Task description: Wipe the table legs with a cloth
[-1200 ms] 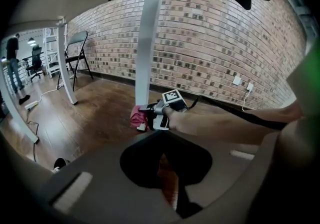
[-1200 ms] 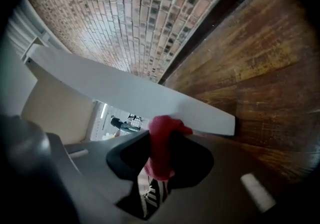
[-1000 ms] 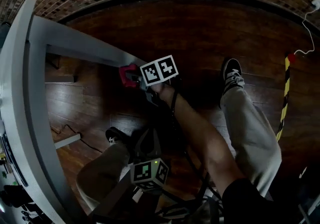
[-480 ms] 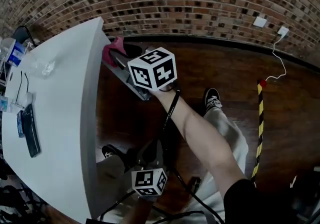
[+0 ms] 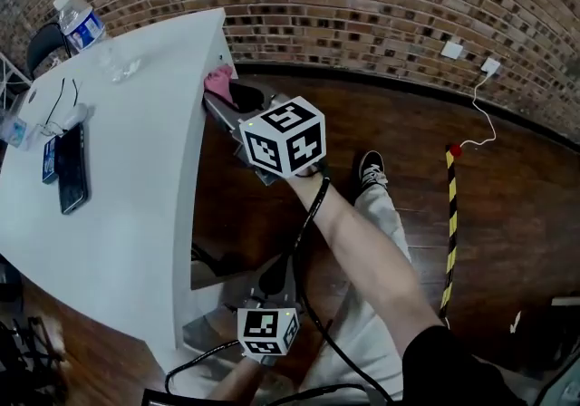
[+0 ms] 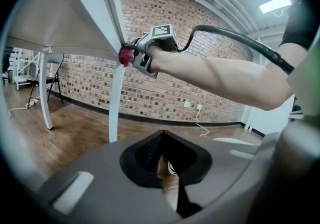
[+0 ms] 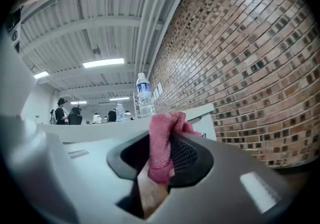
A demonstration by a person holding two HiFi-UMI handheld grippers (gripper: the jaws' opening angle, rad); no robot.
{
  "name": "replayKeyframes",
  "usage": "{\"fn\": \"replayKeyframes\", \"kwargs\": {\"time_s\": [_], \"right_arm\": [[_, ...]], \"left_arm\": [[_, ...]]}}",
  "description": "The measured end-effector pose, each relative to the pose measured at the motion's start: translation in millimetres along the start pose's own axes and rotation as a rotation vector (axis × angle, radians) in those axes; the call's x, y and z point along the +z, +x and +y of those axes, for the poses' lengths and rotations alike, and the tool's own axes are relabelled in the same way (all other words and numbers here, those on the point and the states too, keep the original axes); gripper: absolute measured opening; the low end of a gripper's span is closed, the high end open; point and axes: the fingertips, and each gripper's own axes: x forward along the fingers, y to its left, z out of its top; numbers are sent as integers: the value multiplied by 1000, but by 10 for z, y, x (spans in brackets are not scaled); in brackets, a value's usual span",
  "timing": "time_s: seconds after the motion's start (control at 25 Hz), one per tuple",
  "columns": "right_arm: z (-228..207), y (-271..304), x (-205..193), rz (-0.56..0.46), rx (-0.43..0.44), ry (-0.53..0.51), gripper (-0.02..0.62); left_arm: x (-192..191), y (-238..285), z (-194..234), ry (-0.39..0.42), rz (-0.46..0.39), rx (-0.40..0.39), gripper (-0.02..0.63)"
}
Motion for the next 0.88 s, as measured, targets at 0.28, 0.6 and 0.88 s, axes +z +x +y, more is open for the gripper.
{"fn": "replayKeyframes", "kwargs": {"time_s": [0.28, 0.6, 0.88], "right_arm": [[994, -560, -244, 15, -37, -16, 92], [2242, -1266, -486, 53, -19, -56, 94], [2923, -1653, -591, 57, -57, -66, 94]], "left_arm": [[-136, -895, -55, 5, -57, -15, 3], [-615, -2004, -98, -2, -63, -9, 3], [-784, -2737, 36, 30, -77, 12, 3]]}}
